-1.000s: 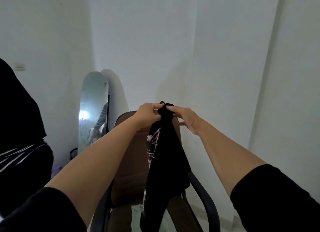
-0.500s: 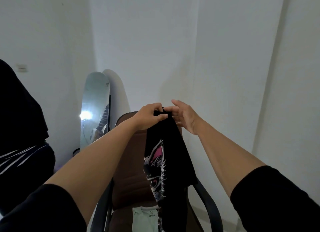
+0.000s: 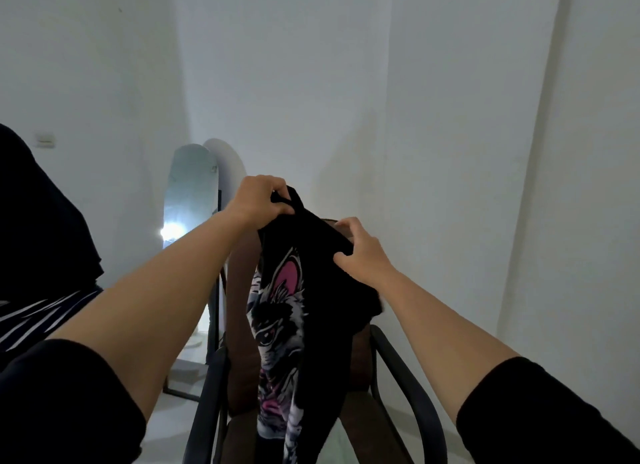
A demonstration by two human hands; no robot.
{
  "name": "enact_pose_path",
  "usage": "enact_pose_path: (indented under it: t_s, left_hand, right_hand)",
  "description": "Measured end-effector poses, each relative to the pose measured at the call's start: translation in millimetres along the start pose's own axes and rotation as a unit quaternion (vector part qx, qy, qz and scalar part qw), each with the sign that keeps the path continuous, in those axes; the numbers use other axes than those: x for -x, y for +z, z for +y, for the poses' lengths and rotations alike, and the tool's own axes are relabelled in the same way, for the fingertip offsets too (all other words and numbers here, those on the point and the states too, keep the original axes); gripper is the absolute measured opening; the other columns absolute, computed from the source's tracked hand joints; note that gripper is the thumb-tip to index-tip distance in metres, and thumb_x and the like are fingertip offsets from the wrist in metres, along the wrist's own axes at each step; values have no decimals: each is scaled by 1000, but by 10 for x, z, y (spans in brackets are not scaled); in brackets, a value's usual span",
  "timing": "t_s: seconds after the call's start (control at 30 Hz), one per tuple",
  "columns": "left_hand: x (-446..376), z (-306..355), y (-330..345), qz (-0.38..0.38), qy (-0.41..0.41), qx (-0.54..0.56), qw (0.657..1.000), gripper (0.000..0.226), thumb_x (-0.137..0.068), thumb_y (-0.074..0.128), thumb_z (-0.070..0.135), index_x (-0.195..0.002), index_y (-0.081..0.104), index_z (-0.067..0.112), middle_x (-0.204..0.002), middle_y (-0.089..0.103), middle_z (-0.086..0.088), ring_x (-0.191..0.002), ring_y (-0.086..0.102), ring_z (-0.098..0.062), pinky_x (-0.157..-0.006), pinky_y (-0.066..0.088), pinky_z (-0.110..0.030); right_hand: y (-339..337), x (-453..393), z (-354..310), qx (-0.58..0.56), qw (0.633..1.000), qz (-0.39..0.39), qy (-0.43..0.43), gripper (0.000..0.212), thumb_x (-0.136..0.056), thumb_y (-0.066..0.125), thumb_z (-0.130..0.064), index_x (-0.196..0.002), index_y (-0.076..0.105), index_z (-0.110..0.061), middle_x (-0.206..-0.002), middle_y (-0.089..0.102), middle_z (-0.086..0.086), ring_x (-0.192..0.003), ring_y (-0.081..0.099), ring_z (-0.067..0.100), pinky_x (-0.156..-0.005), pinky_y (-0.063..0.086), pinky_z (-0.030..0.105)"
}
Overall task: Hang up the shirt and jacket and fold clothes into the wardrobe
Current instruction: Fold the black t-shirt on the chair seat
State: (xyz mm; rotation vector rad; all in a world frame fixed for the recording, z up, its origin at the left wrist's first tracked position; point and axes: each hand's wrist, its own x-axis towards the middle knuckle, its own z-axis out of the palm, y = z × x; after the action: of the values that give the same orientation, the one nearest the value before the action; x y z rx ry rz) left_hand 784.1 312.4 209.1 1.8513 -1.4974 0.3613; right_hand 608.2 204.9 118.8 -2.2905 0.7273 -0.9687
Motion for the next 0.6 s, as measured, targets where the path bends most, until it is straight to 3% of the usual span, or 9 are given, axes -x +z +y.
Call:
enact_pose_path:
  t_s: [0.1, 0.2, 0.27, 0.33, 0.43, 0.5, 0.6]
  left_hand:
    - [22, 16, -45, 25, -41, 81, 996, 17, -76, 76, 28, -91, 73, 21, -85, 64, 8, -87, 60, -10, -78, 44, -20]
    - [20, -28, -160, 42, -104, 199, 974, 20, -84, 69, 28, -101, 73, 19, -93, 66, -1, -93, 64, -17, -87, 54, -33]
    - [11, -113, -283, 57, -131, 144, 979, 22, -91, 57, 18, -108, 71, 16, -103, 68, -9, -94, 64, -24, -91, 53, -37]
    - [38, -231, -421, 53, -140, 15, 989, 33, -91, 46, 10, -115, 67, 16, -115, 66, -14, -103, 62, -30, -99, 45, -31]
    - [163, -452, -617, 9, -127, -166, 978, 44, -87, 49, 3, -128, 59, 15, -131, 58, -11, -121, 51, -29, -97, 34, -26]
    - [243, -550, -678, -20, -108, -205, 973, 41, -83, 61, 7, -124, 62, 15, -122, 64, -10, -115, 56, -27, -87, 36, -25]
    - [278, -534, -626, -28, -112, -192, 975, 30, -78, 73, 13, -108, 72, 11, -106, 71, -11, -102, 62, -27, -81, 41, -24]
  right_hand:
    - [60, 40, -106, 95, 993, 38, -66, 42, -82, 44, -3, -121, 40, -17, -73, 58, 10, -64, 57, 31, -61, 46, 42]
    - [43, 85, -94, 124, 990, 25, -60, 35, -83, 39, -2, -115, 48, -13, -69, 55, 11, -65, 52, 32, -63, 45, 40]
    - [-43, 109, -7, 99, 995, 20, -14, 25, -85, 39, -7, -103, 53, -16, -79, 60, 13, -77, 56, 32, -72, 48, 40]
    - [-214, 123, 114, 100, 994, 28, 41, 9, -89, 46, -24, -83, 52, -22, -85, 60, 6, -84, 56, 27, -74, 44, 34]
    - [-571, 148, 305, 130, 988, 31, 81, 32, -82, 56, -59, -89, 57, -28, -93, 62, -5, -88, 57, 19, -81, 45, 31]
    - [-770, 142, 360, 146, 984, 48, 88, 38, -84, 51, -62, -101, 62, -30, -101, 64, -3, -96, 59, 21, -84, 46, 32]
    - [-904, 85, 340, 138, 979, 103, 110, 38, -95, 39, -48, -102, 66, -22, -103, 64, 3, -98, 57, 26, -76, 40, 30]
